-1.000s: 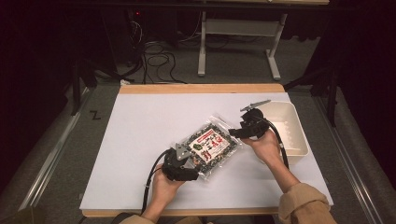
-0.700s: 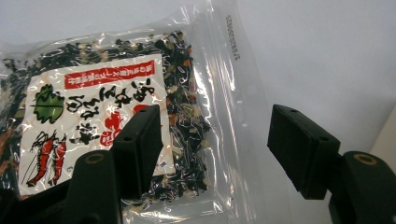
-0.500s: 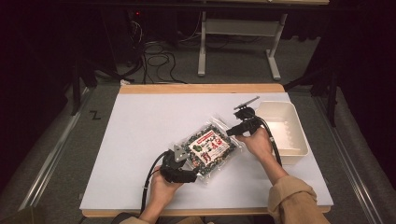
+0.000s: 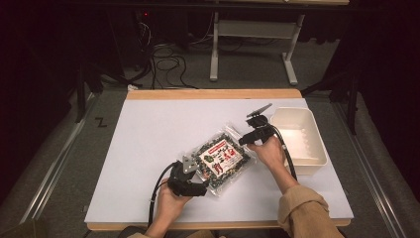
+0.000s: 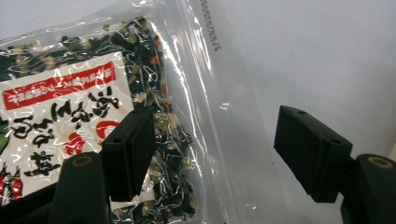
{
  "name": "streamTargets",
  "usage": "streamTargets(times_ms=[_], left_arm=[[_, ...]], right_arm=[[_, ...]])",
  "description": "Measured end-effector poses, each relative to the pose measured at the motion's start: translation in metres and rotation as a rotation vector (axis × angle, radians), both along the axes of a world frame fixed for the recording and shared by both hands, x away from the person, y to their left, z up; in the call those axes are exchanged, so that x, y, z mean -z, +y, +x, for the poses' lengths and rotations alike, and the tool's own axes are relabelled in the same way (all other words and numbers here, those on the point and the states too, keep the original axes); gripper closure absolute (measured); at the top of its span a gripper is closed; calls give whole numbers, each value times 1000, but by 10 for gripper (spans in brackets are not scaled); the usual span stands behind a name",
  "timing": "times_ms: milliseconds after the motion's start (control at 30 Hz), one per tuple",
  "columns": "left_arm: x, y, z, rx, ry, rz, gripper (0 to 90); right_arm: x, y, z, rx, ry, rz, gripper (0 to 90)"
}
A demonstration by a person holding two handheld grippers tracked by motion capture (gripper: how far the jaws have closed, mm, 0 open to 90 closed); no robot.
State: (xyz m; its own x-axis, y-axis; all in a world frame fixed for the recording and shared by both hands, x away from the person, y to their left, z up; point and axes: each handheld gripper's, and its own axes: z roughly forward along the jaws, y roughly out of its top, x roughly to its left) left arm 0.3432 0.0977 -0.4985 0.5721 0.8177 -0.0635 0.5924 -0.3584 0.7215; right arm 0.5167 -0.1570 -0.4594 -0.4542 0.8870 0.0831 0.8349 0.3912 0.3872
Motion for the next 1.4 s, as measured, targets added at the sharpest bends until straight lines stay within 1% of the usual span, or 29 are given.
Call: streamTargets(times_ms=[100, 267, 333, 367, 400, 467, 500, 567, 700, 733, 767, 800, 867, 967, 1000, 1033, 1100, 1133, 1267, 1300, 1333, 1400], left_arm=[[0, 0, 0, 1, 2, -1, 206], [0, 1, 0, 3, 5, 1, 206], [0, 1, 0, 1, 9, -3, 206], [0, 2, 0, 4, 12, -3, 205], [0, 2, 0, 6, 13, -3, 205], [0, 2, 0, 6, 12, -1, 203], [0, 2, 0, 6, 11, 0, 203], [0, 2, 0, 4, 10, -1, 203], [0, 2, 1, 3, 9, -2, 200], [0, 2, 1, 2, 8, 0, 199], [0, 2, 1, 0, 7, 2, 199], [0, 2, 1, -2, 6, 5, 199], [0, 1, 1, -3, 4, 6, 199], [0, 1, 1, -5, 4, 8, 199], [1, 1, 1, -7, 5, 4, 199], [1, 2, 1, -7, 6, 4, 199], [1, 2, 1, -6, 5, 2, 199], [1, 2, 1, -6, 5, 2, 199], [1, 1, 1, -7, 2, 5, 199], [1, 1, 1, -10, -1, 7, 198], [1, 1, 1, -11, -3, 11, 197], [1, -1, 1, -14, -12, 22, 197]], right_arm=[[2, 0, 2, 11, 11, -6, 289], [7, 1, 4, 35, 31, -1, 279], [9, 1, 5, 37, 43, -1, 271], [12, 1, 6, 33, 59, 2, 276], [12, 1, 6, 33, 59, 2, 276], [16, 2, 7, 17, 90, 8, 286], [17, 3, 7, 14, 95, 6, 292], [19, 2, 6, 6, 92, 13, 346], [15, -1, 2, -12, 81, 59, 462], [12, 0, 0, -23, 76, 49, 499], [7, -1, -2, -54, 49, 40, 544], [7, -1, -2, -54, 49, 40, 544], [5, -4, -4, -51, 42, 52, 595], [8, -3, -4, -45, 44, 39, 592], [12, -1, -2, -51, 61, 25, 545], [12, -1, -2, -51, 61, 25, 545], [16, -1, 1, -50, 87, 27, 512], [16, -1, 1, -50, 87, 27, 512], [19, -4, 4, -28, 103, 58, 551], [19, -5, 4, -30, 99, 63, 567], [17, -4, 2, -56, 88, 44, 601], [12, -4, 1, -63, 73, 31, 665]])
